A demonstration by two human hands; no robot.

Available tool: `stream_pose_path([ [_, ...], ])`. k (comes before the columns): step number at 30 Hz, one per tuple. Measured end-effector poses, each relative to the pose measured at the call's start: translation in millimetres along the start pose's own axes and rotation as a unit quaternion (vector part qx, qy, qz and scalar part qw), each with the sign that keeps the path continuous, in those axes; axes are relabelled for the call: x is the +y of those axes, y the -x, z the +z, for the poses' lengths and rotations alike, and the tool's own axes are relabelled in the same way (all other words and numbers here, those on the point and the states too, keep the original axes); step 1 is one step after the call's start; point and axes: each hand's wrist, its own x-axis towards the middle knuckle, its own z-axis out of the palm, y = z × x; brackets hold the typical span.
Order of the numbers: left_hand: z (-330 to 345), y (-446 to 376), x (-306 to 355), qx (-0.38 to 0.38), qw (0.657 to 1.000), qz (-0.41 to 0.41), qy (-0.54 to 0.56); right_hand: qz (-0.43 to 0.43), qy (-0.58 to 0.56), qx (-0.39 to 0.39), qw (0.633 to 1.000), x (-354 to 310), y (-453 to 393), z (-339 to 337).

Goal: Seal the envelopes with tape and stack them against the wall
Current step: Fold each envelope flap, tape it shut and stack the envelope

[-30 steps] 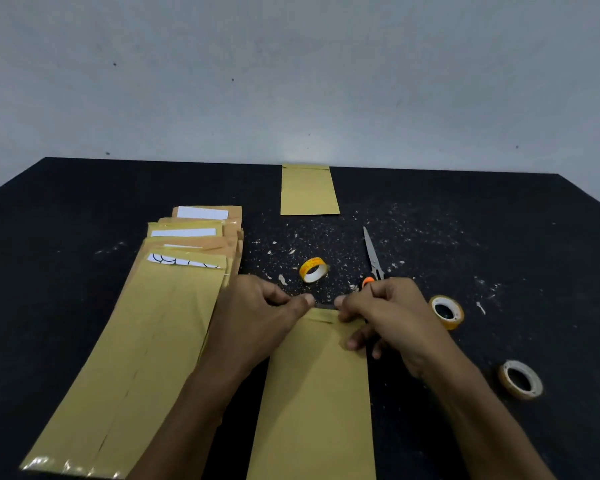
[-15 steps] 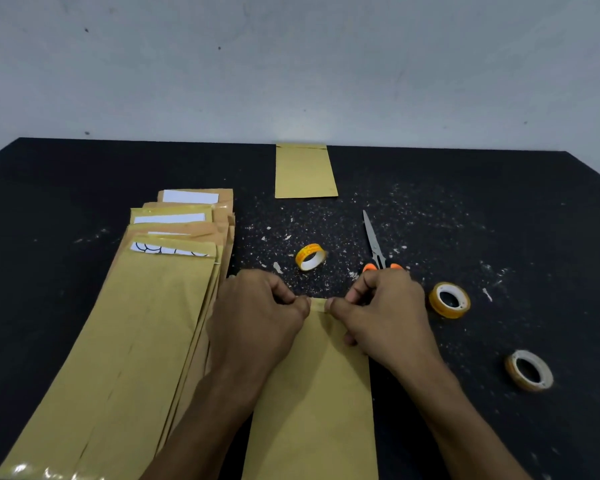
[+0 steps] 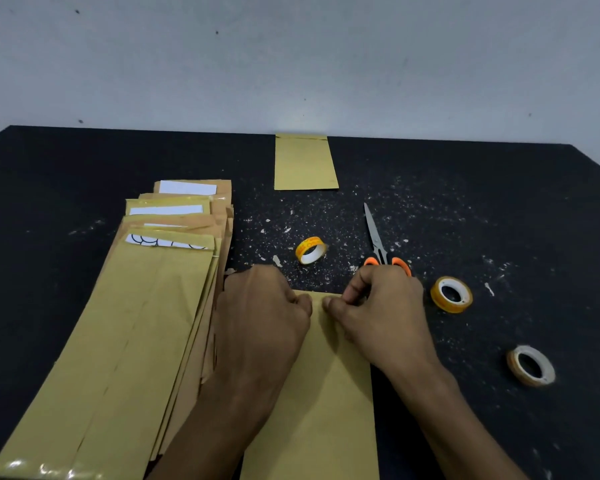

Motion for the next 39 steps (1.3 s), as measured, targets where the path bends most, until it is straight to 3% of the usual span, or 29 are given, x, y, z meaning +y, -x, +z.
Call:
stream_pose_path([
  [7,-1,1,0,0.008,1.000,0.001,-0.003,-0.003,0.018,-0.002,1.000,0,1,-1],
  [12,-7,1,-6,0.034,0.995,-0.040,0.091,-0.001,0.020,-0.010,1.000,-1,0,-2],
  [19,-8,-5,-9,-0.011,1.000,0.009,0.024,0.014,0.071,-0.036,0.997,1,-5,-7],
  [25,-3,-10,-12,-0.024,0.999,0.042,0.002,0.059,0.078,-0.104,0.990,5,-17,-16],
  [33,-2,-12,-16,-0.027,0.999,0.046,0.002,0.092,0.027,-0.054,0.994,10,-18,-18],
  [39,-10,-14,-14,-0.088,0.995,0.038,0.007,0.059,-0.005,-0.038,0.998,14,-6,-19],
])
